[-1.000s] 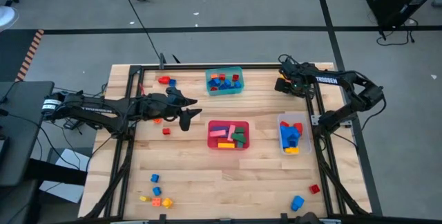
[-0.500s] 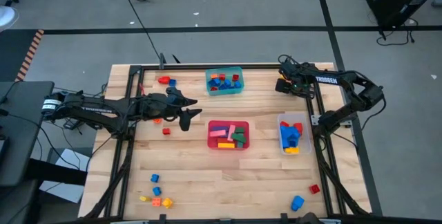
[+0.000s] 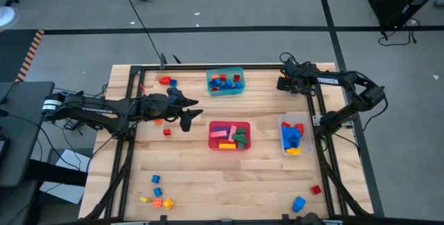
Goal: Sort blocks by size
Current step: Put the blue 4 stud game piece into the blue bin
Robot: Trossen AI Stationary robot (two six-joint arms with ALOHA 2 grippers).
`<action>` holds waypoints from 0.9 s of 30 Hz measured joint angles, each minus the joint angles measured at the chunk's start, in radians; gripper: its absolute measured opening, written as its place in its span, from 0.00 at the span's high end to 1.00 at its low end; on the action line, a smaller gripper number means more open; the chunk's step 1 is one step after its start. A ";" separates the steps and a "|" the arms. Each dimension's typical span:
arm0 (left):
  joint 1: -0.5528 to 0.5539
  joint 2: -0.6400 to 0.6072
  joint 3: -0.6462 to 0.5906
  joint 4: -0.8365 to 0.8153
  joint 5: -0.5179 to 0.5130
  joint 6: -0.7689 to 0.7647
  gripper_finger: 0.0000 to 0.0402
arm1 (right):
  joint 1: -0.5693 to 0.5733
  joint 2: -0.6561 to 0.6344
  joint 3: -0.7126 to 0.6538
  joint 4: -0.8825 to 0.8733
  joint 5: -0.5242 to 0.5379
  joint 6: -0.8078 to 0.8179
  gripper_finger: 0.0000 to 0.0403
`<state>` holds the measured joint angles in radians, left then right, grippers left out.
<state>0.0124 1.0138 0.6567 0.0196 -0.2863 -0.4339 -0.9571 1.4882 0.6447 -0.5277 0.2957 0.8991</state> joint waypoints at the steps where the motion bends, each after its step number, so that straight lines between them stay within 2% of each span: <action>1: 0.000 0.000 0.000 0.000 0.000 0.000 0.40 | -0.002 -0.002 -0.006 0.010 -0.012 0.007 0.43; 6: 0.000 0.000 0.000 0.005 0.000 0.000 0.40 | -0.002 -0.005 -0.036 0.041 -0.027 0.020 0.55; 10: 0.000 0.000 0.000 0.005 0.000 -0.014 0.40 | -0.002 -0.005 -0.036 0.039 -0.040 0.017 0.60; 20: 0.000 0.000 0.000 0.005 -0.001 -0.016 0.40 | 0.008 -0.017 -0.039 0.033 -0.081 0.011 0.55; 27: 0.000 0.000 0.000 0.005 -0.001 -0.016 0.40 | 0.028 -0.172 -0.047 0.015 -0.241 -0.025 0.60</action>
<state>0.0122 1.0138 0.6567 0.0242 -0.2874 -0.4503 -0.9286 1.3158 0.5973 -0.5129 0.0550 0.8737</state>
